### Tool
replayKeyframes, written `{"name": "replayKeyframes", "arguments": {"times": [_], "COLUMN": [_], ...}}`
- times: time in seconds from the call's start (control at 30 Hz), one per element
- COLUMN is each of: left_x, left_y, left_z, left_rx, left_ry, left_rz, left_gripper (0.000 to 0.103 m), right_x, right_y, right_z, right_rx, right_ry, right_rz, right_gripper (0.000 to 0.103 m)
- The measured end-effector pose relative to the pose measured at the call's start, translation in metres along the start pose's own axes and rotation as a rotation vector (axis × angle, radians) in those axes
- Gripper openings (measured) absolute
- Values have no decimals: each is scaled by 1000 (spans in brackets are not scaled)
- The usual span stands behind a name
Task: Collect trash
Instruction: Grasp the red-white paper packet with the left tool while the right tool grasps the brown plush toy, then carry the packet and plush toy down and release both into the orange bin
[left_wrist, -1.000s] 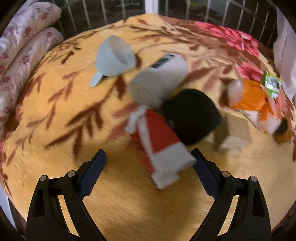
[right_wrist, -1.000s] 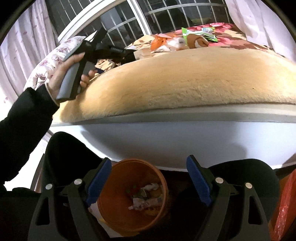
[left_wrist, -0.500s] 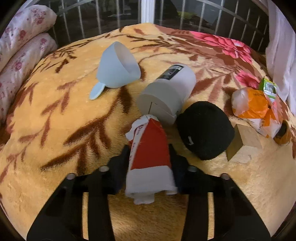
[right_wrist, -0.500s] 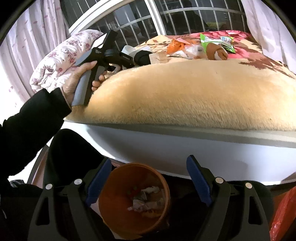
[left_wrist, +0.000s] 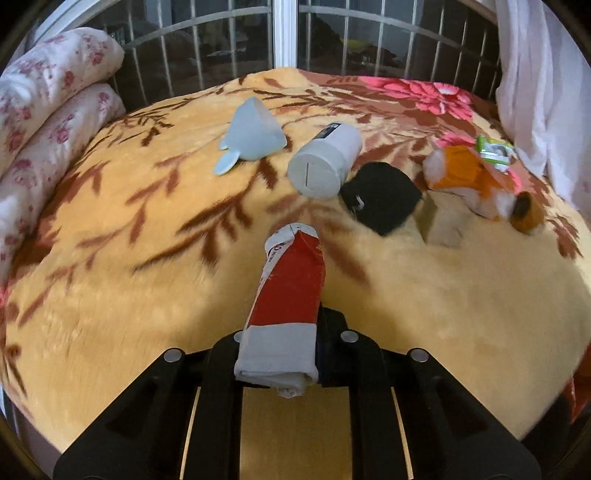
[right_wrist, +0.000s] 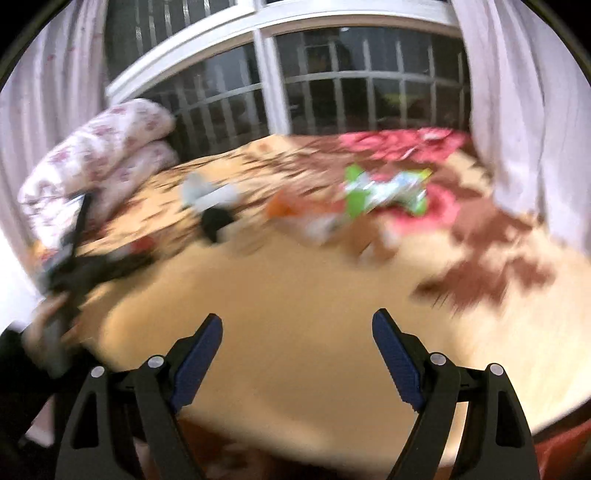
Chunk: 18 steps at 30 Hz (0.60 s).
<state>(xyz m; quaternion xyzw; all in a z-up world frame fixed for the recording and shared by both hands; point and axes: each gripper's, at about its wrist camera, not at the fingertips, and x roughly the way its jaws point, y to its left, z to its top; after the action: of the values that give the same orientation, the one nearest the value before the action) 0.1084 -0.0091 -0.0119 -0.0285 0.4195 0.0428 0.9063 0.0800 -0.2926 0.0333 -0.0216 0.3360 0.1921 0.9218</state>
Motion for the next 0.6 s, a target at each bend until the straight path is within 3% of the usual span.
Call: {"name": "replayKeyframes", "arguments": {"times": [0.13,0.3,0.37,0.43,0.47,0.6], "left_x": [0,3,4,4,5,6], "left_y": [0,5,6,7,7,8], "left_z": [-8,-9,-10,-10,-11,-11], "left_rx": [-1,-26,-30,-31,-30,-27], "left_ry": [-16,-16,-18,-22,-25,-46], "left_rz": [4,-25,-34,-39,-40,-51], "left_gripper": [13,13,13,13,13,13], "right_x": [53,103,121,141,146,124], "right_y": [-36,-56,-55,-59,-61,-62], "right_z": [42,68,71,67,64,60], "right_rx": [44,98,109,122,135,179], "right_ry": [61,122,178,267,287,193], "right_rz": [-132,-159,-163,-161,-162,-146], "right_gripper": [82,80,69,42,42,33]}}
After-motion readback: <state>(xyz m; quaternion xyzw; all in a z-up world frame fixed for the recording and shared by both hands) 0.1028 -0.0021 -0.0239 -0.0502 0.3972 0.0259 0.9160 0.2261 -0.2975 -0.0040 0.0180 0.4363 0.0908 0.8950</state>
